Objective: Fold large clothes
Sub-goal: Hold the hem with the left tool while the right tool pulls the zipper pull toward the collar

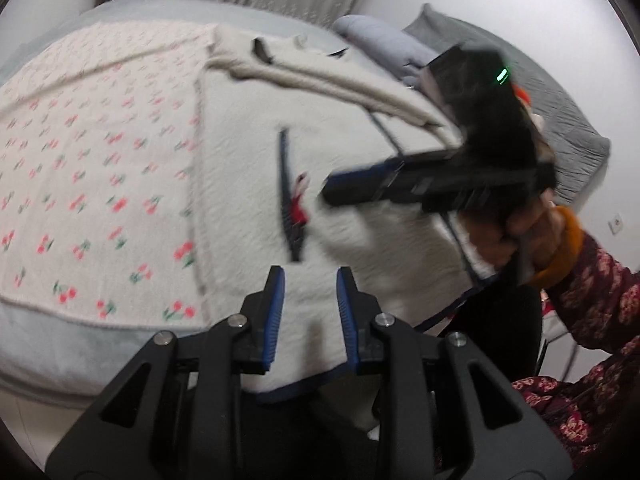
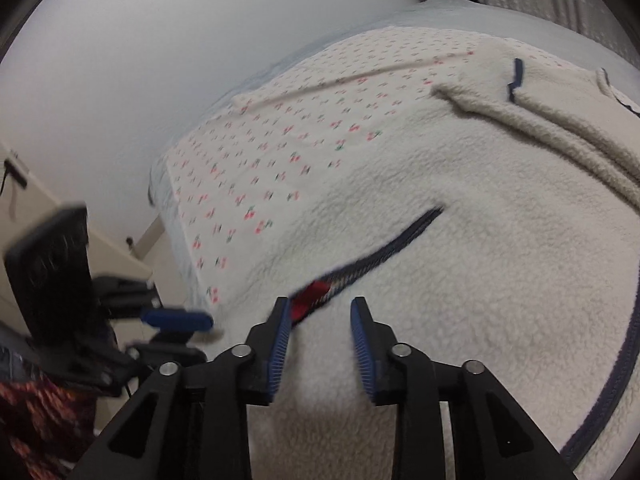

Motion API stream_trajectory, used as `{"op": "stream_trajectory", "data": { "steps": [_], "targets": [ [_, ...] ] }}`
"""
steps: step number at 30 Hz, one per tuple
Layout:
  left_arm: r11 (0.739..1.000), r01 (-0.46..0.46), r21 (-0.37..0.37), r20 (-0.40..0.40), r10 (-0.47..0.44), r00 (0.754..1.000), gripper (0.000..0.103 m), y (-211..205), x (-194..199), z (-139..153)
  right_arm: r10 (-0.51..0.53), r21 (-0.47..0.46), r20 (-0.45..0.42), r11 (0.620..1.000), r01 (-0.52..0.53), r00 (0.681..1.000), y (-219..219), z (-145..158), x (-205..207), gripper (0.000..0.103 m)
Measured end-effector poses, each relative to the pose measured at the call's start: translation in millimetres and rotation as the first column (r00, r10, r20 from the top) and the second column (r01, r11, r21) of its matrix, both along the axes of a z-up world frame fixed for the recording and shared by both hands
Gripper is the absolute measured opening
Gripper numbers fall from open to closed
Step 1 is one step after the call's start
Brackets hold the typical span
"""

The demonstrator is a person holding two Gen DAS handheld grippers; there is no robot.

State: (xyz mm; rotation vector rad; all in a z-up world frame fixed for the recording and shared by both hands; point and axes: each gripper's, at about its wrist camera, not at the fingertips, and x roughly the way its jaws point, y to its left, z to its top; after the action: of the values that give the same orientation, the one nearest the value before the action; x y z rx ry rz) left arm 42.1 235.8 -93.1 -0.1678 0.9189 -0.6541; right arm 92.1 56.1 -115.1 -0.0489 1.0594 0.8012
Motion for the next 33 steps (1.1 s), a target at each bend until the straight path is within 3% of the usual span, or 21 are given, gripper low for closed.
{"op": "stream_trajectory", "data": {
  "steps": [5, 7, 9, 10, 14, 16, 20, 23, 33],
  "targets": [
    [0.997, 0.023, 0.067, -0.065, -0.018, 0.998, 0.029, -15, 11, -21, 0.046, -0.002, 0.046, 0.999, -0.046, 0.998, 16, -14, -1, 0.039],
    [0.998, 0.010, 0.056, -0.089, -0.005, 0.996, 0.028, -13, 15, -29, 0.061, 0.017, 0.059, 0.998, -0.062, 0.996, 21, -17, 1, 0.040],
    [1.000, 0.000, 0.030, -0.102, 0.003, 0.995, 0.028, -9, 17, -30, 0.099, 0.018, 0.077, 0.995, -0.100, 0.992, 28, -18, -4, 0.028],
    [1.000, -0.001, 0.027, -0.107, 0.003, 0.994, 0.028, -8, 17, -30, 0.124, 0.012, 0.074, 0.992, -0.125, 0.990, 31, -18, -7, 0.017],
    [0.999, 0.006, 0.041, -0.104, -0.001, 0.995, 0.028, -8, 17, -32, 0.165, -0.039, 0.114, 0.986, -0.162, 0.980, 42, -18, -21, 0.011],
    [0.999, 0.006, 0.044, -0.103, -0.001, 0.995, 0.028, -9, 16, -32, 0.153, -0.063, 0.132, 0.987, -0.146, 0.979, 44, -16, -24, 0.009],
    [0.999, 0.011, 0.051, -0.094, -0.006, 0.996, 0.028, -11, 17, -35, 0.149, -0.192, 0.261, 0.976, -0.100, 0.954, 61, -15, -42, 0.006],
    [0.999, 0.018, 0.049, -0.094, -0.013, 0.995, 0.027, -10, 16, -37, 0.133, -0.220, 0.287, 0.973, -0.069, 0.949, 61, -17, -37, 0.005],
    [0.999, 0.032, 0.035, -0.088, -0.028, 0.996, 0.025, -2, 8, -40, -0.048, -0.243, 0.354, 0.960, 0.141, 0.934, 26, -2, 41, 0.004]
  ]
}}
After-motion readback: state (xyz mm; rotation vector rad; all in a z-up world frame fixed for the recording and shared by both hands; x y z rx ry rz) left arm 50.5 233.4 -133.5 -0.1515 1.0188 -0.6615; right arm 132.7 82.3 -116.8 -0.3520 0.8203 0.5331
